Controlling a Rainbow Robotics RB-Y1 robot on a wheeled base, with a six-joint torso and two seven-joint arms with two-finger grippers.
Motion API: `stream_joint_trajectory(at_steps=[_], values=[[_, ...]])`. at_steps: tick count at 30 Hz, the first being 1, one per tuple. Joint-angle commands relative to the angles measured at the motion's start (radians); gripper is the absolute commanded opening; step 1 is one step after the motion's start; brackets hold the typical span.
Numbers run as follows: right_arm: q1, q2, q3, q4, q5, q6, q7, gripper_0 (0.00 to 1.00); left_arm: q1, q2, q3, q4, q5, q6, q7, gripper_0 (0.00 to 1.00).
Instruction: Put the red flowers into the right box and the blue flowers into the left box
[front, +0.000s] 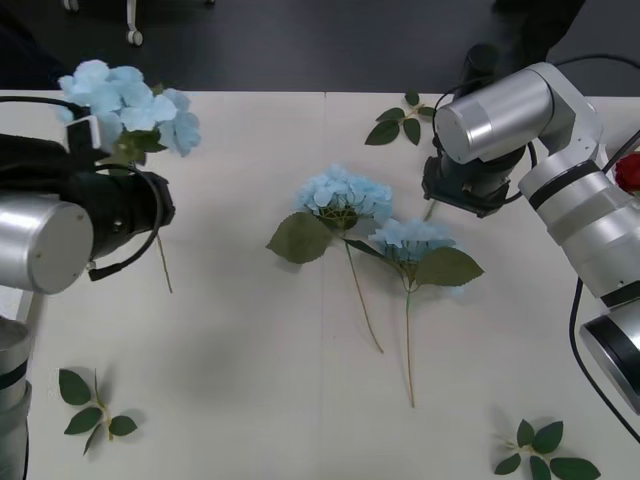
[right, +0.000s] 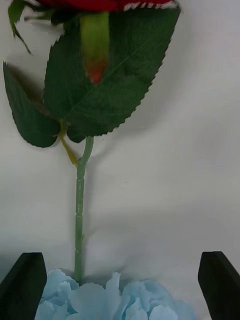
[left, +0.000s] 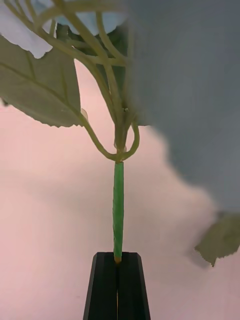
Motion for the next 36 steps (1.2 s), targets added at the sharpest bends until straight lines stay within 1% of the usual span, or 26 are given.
stream_joint_trajectory(at_steps=[1, 4, 8, 12, 15, 18, 21, 24, 31, 36], values=[[-0.028, 0.034, -0.029, 0.019, 0.026, -0.027, -0.072, 0.89, 0.054, 0.012, 0.121, -0.1, 0.022, -0.001, 0.037, 0.0], [-0.028, 0.051, -0.048, 0.038, 0.036, -0.053, -0.08, 0.89, 0.093, 0.012, 0.243, -0.141, 0.034, -0.006, 0.038, 0.0], [-0.018, 0.069, -0.061, 0.05, 0.06, -0.094, -0.083, 0.89, 0.109, 0.013, 0.372, -0.147, 0.052, -0.009, 0.038, 0.0], [0.004, 0.083, -0.072, 0.05, 0.098, -0.139, -0.078, 0.89, 0.123, 0.05, 0.44, -0.123, 0.055, -0.011, 0.042, 0.0], [0.024, 0.087, -0.072, 0.05, 0.111, -0.177, -0.078, 0.89, 0.126, 0.107, 0.473, -0.063, 0.054, -0.011, 0.049, 0.0], [0.042, 0.087, -0.072, 0.05, 0.115, -0.212, -0.077, 0.9, 0.126, 0.185, 0.495, 0.041, 0.063, -0.02, 0.049, 0.0], [0.059, 0.087, -0.074, 0.05, 0.118, -0.238, -0.074, 0.89, 0.126, 0.239, 0.495, 0.115, 0.074, -0.038, 0.051, 0.0], [0.085, 0.087, -0.072, 0.05, 0.118, -0.275, -0.069, 0.89, 0.12, 0.295, 0.499, 0.222, 0.115, -0.083, 0.049, 0.0], [0.114, 0.087, -0.072, 0.05, 0.112, -0.323, -0.061, 0.89, 0.109, 0.383, 0.501, 0.465, 0.212, -0.225, 0.025, 0.0], [0.119, 0.087, -0.072, 0.05, 0.109, -0.324, -0.051, 0.89, 0.105, 0.432, 0.503, 0.624, 0.281, -0.333, -0.061, 0.0]])
